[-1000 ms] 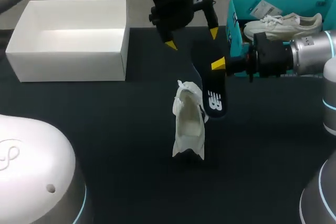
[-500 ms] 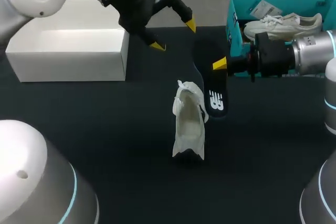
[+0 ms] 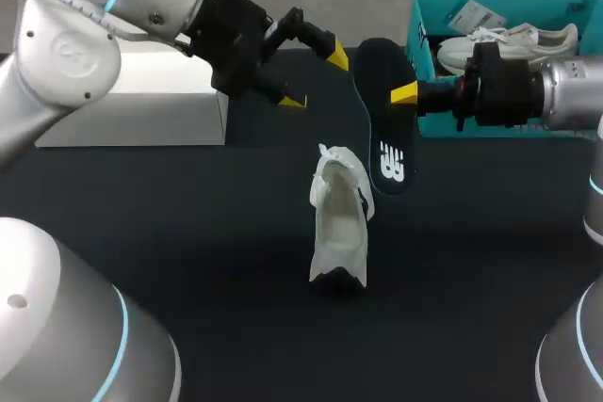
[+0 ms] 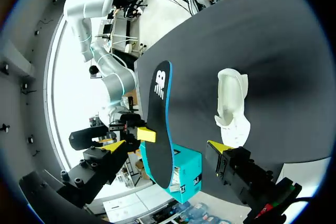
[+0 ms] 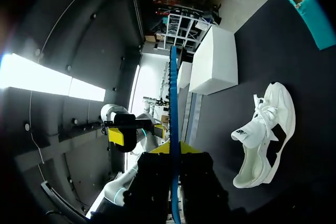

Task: Take the shoe out of the shoebox, open the shoe tongue, remove and reinsert the insole, then place the shoe into the shoebox

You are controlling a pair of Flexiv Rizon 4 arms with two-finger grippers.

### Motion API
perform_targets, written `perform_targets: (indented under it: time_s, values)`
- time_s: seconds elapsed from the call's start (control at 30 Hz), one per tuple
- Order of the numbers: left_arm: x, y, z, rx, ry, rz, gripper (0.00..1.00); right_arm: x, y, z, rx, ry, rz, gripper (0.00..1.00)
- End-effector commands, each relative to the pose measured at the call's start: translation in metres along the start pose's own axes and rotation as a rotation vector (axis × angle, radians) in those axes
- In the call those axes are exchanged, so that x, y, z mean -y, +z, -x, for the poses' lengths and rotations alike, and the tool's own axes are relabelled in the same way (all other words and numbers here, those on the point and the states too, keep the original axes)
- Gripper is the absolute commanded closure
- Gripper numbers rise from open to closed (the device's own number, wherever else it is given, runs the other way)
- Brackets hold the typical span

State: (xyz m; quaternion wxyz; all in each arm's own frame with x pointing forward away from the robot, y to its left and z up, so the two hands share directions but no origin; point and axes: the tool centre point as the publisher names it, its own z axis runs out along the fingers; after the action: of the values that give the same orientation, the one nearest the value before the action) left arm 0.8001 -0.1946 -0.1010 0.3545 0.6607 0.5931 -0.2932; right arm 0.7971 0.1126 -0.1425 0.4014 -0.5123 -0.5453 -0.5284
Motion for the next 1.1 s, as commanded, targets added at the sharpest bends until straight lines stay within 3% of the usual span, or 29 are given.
perform_targets:
  time_s: [0.03, 0.33, 0.43, 0.53, 0.6, 0.97, 1.1]
  values:
    - [0.001, 0.014, -0.008, 0.299, -0.007, 0.050, 0.00, 0.000, 0.000, -0.005, -0.022, 0.006, 0.005, 1.00]
    - [-0.007, 0.034, -0.002, 0.381, -0.014, 0.141, 0.00, 0.003, 0.009, -0.011, -0.068, 0.007, -0.006, 1.00]
    - [-0.008, 0.039, 0.001, 0.389, -0.008, 0.163, 0.13, 0.003, 0.012, -0.011, -0.078, 0.008, -0.004, 1.00]
    - [-0.009, 0.043, 0.004, 0.395, -0.004, 0.183, 0.40, 0.004, 0.015, -0.011, -0.087, 0.006, -0.006, 1.00]
    - [-0.010, 0.046, 0.005, 0.393, -0.009, 0.188, 0.51, 0.004, 0.017, -0.011, -0.090, 0.006, -0.010, 1.00]
    - [-0.011, 0.057, 0.012, 0.426, -0.035, 0.207, 0.68, 0.006, 0.020, -0.013, -0.094, 0.006, -0.021, 1.00]
    - [-0.010, 0.059, 0.011, 0.433, -0.045, 0.223, 0.82, 0.007, 0.020, -0.013, -0.095, 0.007, -0.022, 1.00]
